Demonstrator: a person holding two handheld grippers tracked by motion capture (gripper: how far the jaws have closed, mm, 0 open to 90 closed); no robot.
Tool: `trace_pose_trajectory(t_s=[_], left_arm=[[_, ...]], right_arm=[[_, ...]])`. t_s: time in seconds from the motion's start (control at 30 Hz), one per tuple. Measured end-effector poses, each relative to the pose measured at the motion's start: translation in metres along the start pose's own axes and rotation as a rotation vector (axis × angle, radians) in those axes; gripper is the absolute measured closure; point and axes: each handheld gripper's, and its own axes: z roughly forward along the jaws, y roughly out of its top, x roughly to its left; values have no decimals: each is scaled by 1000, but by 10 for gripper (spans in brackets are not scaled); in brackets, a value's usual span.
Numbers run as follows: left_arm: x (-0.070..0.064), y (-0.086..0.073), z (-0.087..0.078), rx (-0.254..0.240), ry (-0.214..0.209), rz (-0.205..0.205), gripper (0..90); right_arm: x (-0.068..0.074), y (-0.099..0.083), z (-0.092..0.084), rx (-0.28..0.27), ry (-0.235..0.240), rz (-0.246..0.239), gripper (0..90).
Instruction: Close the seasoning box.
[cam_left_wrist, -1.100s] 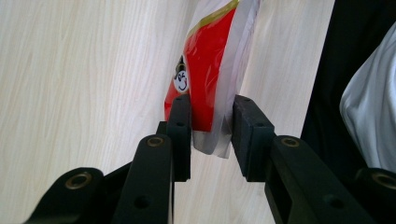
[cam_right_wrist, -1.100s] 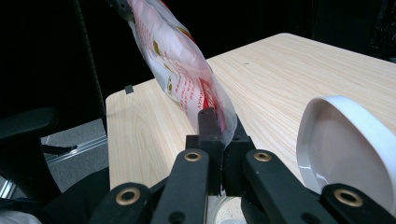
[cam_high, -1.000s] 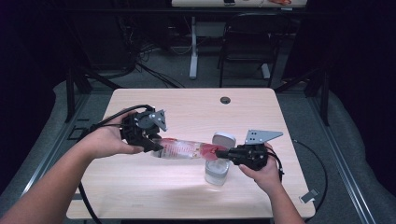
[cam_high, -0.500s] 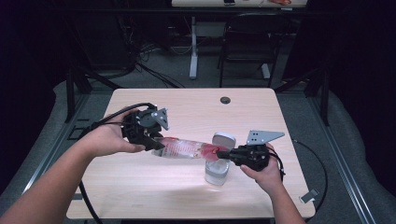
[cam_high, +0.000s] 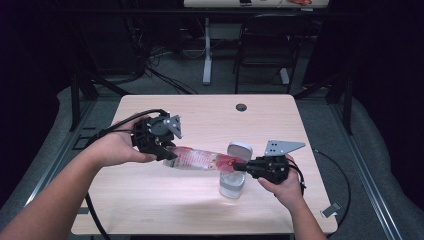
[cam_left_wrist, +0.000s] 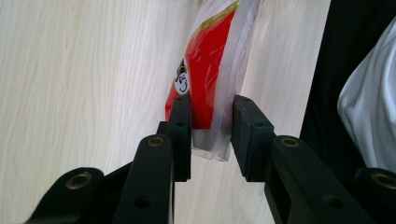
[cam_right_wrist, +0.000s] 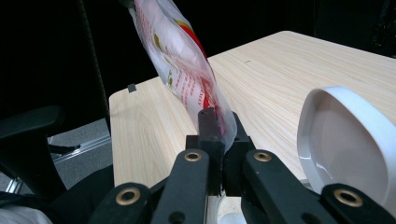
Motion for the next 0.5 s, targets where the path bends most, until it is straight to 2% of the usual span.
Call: trace_pose_trajectory(t_s=[0.5], left_arm=[[1, 2, -1, 3, 3, 2, 705]], right_arm=[[-1, -1, 0, -1, -2, 3, 895]])
